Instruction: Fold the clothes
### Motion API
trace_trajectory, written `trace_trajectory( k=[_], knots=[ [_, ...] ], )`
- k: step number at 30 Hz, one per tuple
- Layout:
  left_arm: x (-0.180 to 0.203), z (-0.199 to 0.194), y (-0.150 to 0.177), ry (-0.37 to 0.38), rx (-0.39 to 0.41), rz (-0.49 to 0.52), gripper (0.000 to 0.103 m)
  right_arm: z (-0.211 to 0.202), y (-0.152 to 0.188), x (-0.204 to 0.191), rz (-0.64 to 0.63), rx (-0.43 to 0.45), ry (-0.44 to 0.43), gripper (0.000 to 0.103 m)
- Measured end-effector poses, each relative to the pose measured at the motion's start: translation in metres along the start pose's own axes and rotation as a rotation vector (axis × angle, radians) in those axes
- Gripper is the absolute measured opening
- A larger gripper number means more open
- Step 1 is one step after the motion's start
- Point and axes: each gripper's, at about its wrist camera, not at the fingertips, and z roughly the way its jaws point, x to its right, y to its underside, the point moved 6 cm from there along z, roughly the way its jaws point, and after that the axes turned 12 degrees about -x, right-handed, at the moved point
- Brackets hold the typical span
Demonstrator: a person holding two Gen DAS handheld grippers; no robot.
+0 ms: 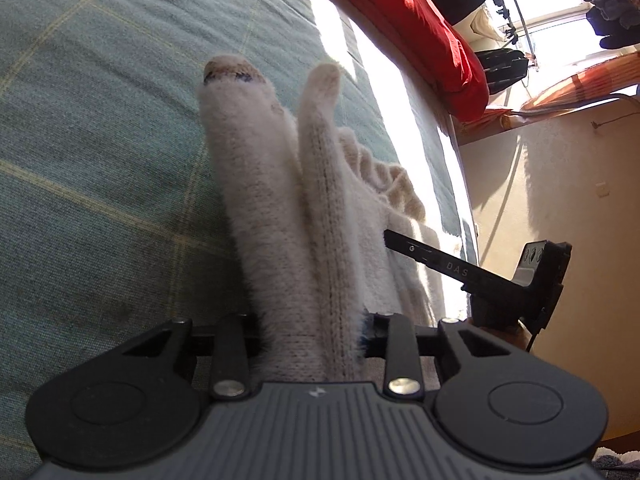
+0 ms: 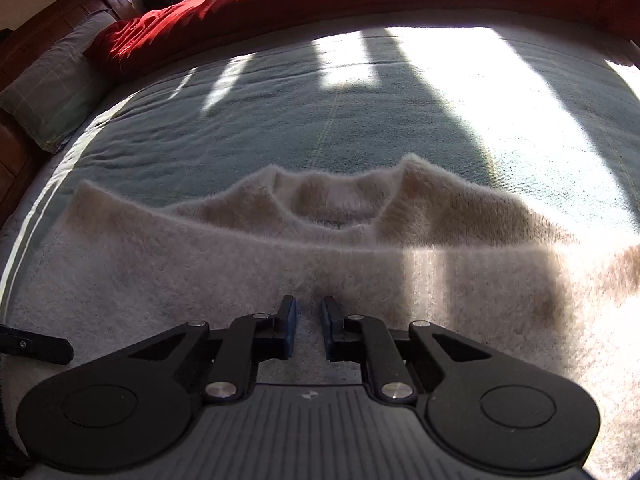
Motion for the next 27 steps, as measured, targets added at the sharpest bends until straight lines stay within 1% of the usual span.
trace_trajectory(
  k=[7, 9, 10, 12, 14, 15, 19, 21, 25, 27],
  knots=[
    [0.009, -0.003, 0.002, -0.023, -0.001, 0.017, 0.031, 0.016, -0.020, 0.006, 0.054, 0.021, -0.004, 0.012],
    [0.013, -0.003, 0.002, -0.033, -0.002, 0.024, 0.031, 0.007, -0.019, 0.004, 0.054, 0.029, -0.010, 0.014],
    [0.014, -0.004, 0.003, -0.035, -0.002, 0.026, 0.031, -0.003, -0.016, 0.000, 0.045, 0.038, -0.025, 0.017],
    [0.016, -0.004, 0.004, -0.040, 0.000, 0.028, 0.031, -0.020, -0.006, -0.010, 0.033, 0.048, -0.081, 0.018],
    [0.017, -0.005, 0.004, -0.040, 0.003, 0.023, 0.031, -0.025, 0.005, -0.018, 0.020, 0.026, -0.119, 0.018],
    [0.018, -0.005, 0.004, -0.038, 0.004, 0.022, 0.031, -0.022, 0.012, -0.026, 0.005, -0.001, -0.140, 0.018],
    [0.023, -0.005, 0.005, -0.022, 0.004, 0.021, 0.031, 0.009, 0.022, -0.042, -0.033, -0.052, -0.119, 0.018],
    [0.027, -0.006, 0.005, -0.028, 0.007, 0.031, 0.031, 0.010, 0.019, -0.043, -0.020, -0.056, -0.124, 0.018],
    [0.033, -0.009, 0.005, -0.023, 0.008, 0.042, 0.031, -0.011, 0.008, -0.043, -0.014, 0.001, -0.151, 0.018],
    [0.035, -0.008, 0.006, -0.030, 0.006, 0.041, 0.031, -0.011, -0.002, -0.046, -0.005, 0.024, -0.171, 0.018]
  ],
)
